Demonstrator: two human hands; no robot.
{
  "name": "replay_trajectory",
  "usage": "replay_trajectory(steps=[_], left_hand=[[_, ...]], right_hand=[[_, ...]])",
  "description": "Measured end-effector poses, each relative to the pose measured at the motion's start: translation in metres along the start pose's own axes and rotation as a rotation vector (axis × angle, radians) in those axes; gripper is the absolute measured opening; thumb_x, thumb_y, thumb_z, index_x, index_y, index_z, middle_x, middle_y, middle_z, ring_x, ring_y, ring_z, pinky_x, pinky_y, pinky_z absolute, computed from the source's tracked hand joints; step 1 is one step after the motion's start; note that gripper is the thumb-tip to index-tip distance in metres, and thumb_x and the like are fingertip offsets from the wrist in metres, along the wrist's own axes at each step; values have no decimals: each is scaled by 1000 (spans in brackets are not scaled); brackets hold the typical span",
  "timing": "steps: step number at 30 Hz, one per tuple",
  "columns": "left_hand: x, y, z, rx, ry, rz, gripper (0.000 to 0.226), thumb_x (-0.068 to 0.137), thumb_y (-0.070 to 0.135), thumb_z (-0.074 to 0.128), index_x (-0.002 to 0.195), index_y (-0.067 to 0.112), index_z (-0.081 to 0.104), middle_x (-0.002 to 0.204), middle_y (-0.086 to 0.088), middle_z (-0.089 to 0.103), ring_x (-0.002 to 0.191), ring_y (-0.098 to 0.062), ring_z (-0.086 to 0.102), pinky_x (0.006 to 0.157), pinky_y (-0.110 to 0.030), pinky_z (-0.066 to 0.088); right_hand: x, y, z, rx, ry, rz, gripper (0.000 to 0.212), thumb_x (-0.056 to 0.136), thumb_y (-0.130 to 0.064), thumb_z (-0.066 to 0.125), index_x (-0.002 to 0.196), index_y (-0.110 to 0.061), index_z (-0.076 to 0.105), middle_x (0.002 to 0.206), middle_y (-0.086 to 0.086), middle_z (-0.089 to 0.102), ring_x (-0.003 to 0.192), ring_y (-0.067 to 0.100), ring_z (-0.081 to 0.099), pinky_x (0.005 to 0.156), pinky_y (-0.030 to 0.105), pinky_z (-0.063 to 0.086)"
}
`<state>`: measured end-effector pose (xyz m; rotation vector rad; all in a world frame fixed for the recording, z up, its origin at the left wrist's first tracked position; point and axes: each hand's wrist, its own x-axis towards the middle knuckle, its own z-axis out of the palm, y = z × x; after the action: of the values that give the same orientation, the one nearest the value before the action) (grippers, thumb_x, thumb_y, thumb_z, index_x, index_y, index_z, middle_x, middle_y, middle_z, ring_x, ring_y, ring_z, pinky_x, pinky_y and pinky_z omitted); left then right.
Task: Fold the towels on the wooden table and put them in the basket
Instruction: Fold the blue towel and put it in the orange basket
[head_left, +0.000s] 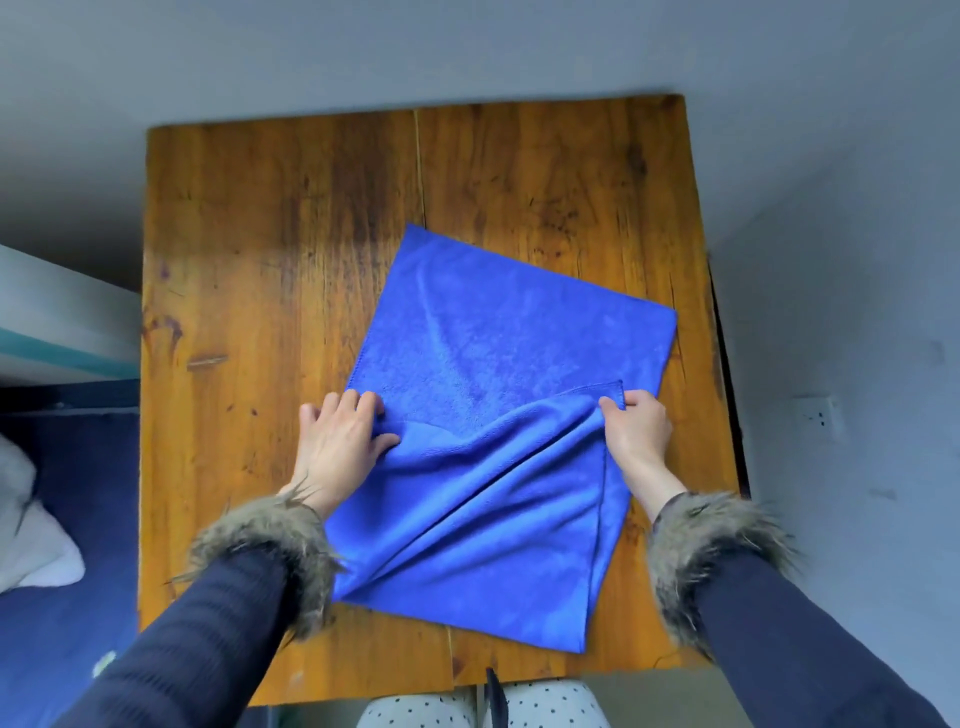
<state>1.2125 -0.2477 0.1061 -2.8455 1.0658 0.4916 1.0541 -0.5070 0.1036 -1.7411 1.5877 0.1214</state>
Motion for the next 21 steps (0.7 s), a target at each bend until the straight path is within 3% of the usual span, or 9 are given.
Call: replay_trajectory(steps=[3, 7, 10, 14, 18, 21], left_hand=[[3, -6, -6, -109, -179, -3, 25, 85, 31, 63, 100, 11, 59, 97, -6, 63, 98, -29, 52, 76, -36, 29], [5, -6, -36, -676, -185, -60, 7, 84, 17, 67, 83, 15, 60, 81, -3, 57, 78, -22, 54, 64, -24, 35], [11, -5, -73, -895, -167, -106, 12, 82, 15, 69, 74, 19, 61, 67, 7, 58, 64, -9, 49, 57, -17, 37], [32, -5, -125, -1019, -113, -103, 9, 82, 15, 69, 76, 13, 63, 58, 19, 58, 54, 4, 50, 50, -6, 37], [57, -1, -156, -1132, -23, -56, 17, 86, 9, 63, 75, 22, 67, 67, 17, 66, 64, 5, 58, 58, -6, 43], [80, 15, -164, -1150, 8, -26, 13, 89, 7, 58, 86, 15, 68, 75, 10, 67, 68, 5, 61, 63, -7, 46]], right_hand=[[0, 8, -6, 136, -24, -69, 14, 87, -17, 60, 79, -5, 59, 73, 10, 59, 74, 29, 53, 70, 34, 39], [-9, 3, -23, 383, -76, -129, 14, 89, -15, 58, 81, -3, 58, 59, 0, 43, 48, 4, 40, 52, 22, 33], [-16, -2, -36, 525, -68, -160, 6, 90, -14, 58, 91, -10, 61, 72, -4, 59, 55, -9, 53, 56, 4, 38], [-19, -2, -50, 526, 8, -252, 11, 92, -15, 55, 83, -20, 60, 71, 1, 61, 58, -2, 51, 58, 13, 40], [-11, -6, -65, 563, 208, -270, 4, 92, -14, 54, 92, -12, 58, 80, 2, 63, 61, -15, 56, 62, 3, 40], [-1, -12, -73, 622, 309, -260, 5, 94, -17, 53, 93, -13, 55, 78, -1, 61, 61, -14, 55, 61, 3, 40]])
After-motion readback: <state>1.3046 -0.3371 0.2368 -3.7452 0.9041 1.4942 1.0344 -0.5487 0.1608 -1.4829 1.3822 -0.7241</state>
